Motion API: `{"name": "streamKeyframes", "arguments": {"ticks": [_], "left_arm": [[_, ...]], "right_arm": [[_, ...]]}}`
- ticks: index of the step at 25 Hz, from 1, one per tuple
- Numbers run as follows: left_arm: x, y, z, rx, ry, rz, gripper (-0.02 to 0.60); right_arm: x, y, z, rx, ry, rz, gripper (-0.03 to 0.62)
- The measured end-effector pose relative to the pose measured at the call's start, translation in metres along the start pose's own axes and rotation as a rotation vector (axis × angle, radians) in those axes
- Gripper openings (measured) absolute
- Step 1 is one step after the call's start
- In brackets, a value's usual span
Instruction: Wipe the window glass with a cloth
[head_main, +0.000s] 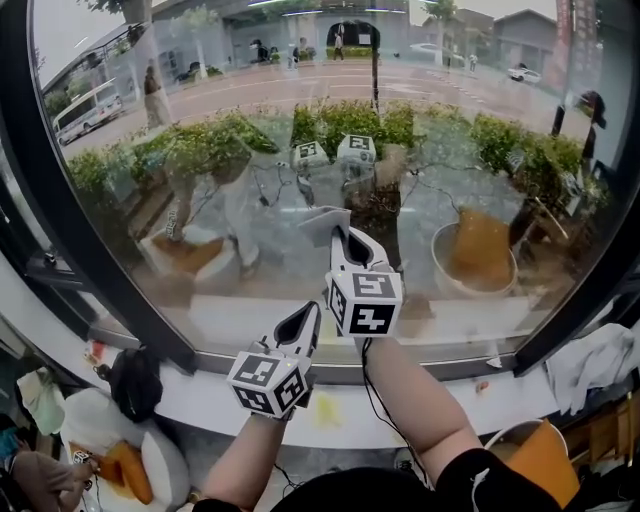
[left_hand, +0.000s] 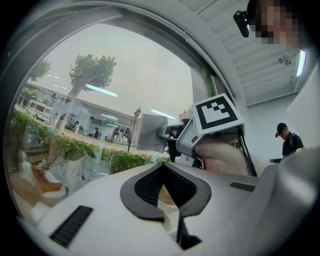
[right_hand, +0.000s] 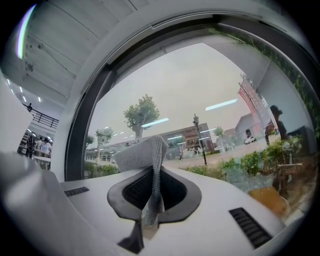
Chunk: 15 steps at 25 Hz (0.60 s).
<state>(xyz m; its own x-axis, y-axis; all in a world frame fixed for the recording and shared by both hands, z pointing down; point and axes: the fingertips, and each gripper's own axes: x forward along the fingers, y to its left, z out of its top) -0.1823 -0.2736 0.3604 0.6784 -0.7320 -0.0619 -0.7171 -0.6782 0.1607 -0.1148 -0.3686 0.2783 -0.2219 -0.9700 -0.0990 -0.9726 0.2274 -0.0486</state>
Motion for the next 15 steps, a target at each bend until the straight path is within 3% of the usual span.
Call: {"name": "streamKeyframes", "arguments": {"ticks": [15], "left_arm": [[0.016, 0.009, -0.004, -0.005, 0.031, -0.003, 0.008]], "right_arm": [[0.025, -0.014, -0.003, 0.014, 0.008, -0.031, 0.038]]}}
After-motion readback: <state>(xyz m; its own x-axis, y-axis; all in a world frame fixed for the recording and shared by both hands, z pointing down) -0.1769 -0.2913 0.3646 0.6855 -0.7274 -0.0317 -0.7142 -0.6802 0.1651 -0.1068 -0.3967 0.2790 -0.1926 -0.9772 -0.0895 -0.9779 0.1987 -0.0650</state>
